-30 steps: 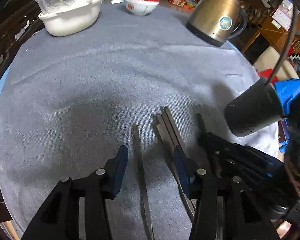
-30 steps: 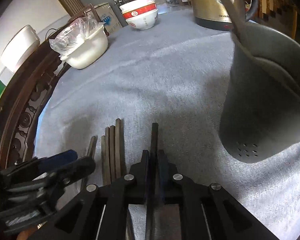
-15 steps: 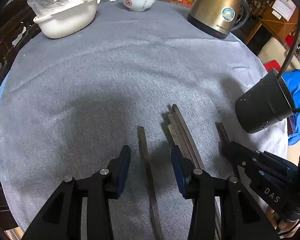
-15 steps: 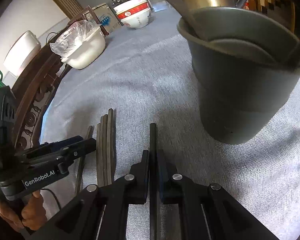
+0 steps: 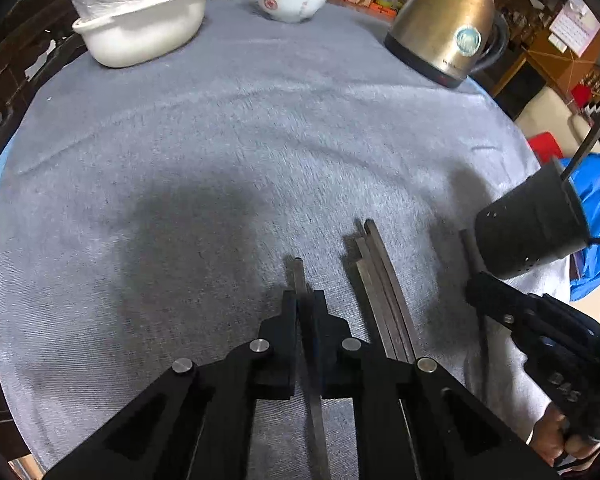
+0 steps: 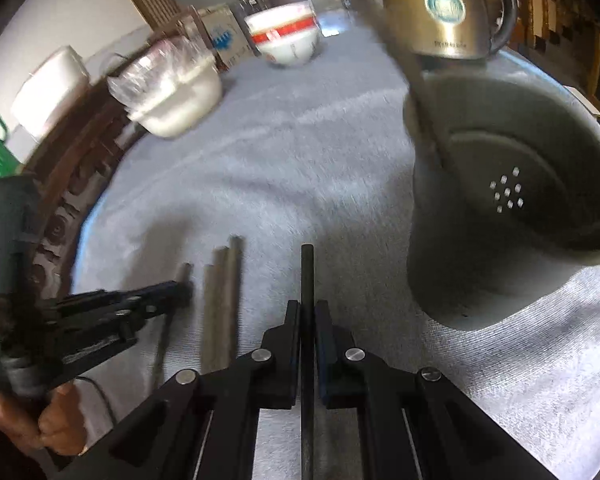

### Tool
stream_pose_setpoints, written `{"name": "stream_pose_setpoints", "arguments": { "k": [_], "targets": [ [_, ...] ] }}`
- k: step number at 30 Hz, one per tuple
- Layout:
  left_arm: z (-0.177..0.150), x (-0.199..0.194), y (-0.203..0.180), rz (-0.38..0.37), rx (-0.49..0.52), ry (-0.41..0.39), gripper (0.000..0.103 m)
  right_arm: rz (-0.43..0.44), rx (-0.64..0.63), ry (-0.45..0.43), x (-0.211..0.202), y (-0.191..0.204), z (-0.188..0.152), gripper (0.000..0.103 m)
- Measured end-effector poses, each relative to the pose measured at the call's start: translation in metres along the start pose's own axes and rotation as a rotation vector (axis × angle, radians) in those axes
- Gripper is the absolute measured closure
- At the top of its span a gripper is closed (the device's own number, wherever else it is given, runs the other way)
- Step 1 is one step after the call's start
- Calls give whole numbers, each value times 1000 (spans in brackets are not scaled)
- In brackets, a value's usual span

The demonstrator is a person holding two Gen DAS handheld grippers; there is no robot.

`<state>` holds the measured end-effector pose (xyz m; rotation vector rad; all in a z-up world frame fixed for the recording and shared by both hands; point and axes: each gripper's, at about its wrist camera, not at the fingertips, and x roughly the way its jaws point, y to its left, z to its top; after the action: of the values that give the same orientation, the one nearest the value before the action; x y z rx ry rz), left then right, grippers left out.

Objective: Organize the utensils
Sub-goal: 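Lift both chopsticks and carry them over the gray holder cup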

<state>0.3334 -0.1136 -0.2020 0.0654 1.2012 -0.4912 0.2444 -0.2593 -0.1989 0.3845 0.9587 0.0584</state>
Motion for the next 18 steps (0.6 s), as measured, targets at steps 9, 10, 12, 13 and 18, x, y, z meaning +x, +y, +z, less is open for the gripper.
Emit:
{"name": "stream_pose_setpoints", "arguments": {
  "k": [9, 10, 12, 13, 18],
  "targets": [
    [0, -82, -16, -16, 36, -180, 97, 97, -36, -236, -84, 8, 5, 96],
    [-2, -96, -22, -13, 53, -209, 97, 108, -33, -276, -97, 8, 6, 96],
    [-4, -119, -30, -15, 79, -259, 97, 124, -26, -361, -125, 7, 8, 96],
    [-5, -130, -35, -15, 88, -281, 97, 128, -21, -394, -136, 9, 8, 96],
    [-6, -184, -58, -29, 116, -406, 97, 153, 3, -594, -201, 5, 13, 96]
  ]
}}
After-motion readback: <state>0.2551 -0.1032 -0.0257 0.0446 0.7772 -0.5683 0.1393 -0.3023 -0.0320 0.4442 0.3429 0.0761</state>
